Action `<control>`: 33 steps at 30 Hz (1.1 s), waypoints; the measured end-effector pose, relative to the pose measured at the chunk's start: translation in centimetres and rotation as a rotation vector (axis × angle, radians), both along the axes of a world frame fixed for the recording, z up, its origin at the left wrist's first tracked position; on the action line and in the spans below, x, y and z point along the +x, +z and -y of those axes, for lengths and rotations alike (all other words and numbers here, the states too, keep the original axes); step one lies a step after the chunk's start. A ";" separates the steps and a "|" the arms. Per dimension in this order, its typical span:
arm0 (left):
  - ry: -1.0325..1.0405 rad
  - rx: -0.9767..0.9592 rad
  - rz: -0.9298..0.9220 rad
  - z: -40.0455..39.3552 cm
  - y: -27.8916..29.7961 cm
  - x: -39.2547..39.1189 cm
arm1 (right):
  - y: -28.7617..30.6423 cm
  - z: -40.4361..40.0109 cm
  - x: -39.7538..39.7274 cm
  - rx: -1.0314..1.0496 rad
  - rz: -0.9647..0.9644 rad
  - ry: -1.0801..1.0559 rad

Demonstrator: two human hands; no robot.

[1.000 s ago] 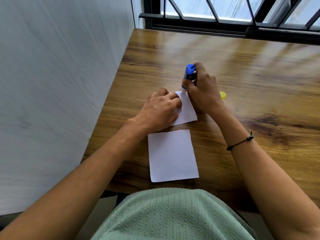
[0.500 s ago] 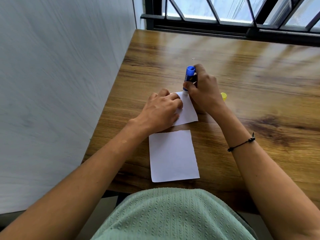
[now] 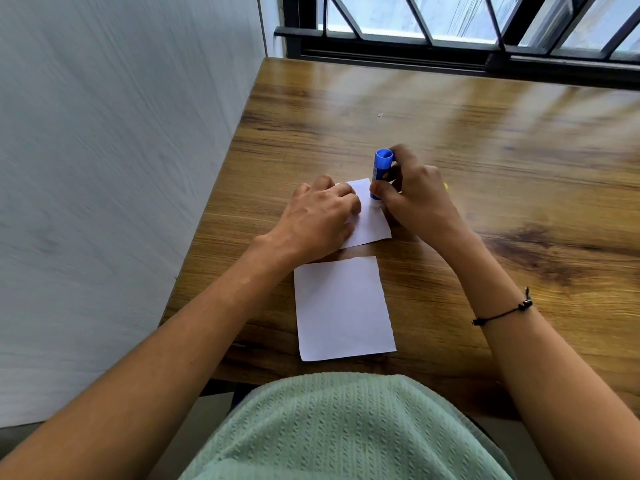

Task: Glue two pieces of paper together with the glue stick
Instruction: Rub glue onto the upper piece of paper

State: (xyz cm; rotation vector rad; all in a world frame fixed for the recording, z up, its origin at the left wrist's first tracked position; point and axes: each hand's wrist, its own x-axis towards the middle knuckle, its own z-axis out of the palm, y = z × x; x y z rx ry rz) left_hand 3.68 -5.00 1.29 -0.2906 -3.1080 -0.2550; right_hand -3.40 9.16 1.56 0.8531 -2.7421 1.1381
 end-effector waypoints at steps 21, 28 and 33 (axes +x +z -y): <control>0.012 -0.043 -0.063 -0.1 -0.7 -0.7 | 0.5 -3.6 3.3 0.016 0.080 0.061; 0.106 -0.078 -0.069 -0.5 -0.4 -2.1 | 0.6 -3.3 2.7 -0.081 0.047 -0.032; 0.156 -0.185 -0.110 -1.4 -0.1 -3.1 | 0.8 -2.3 2.1 -0.122 0.025 -0.073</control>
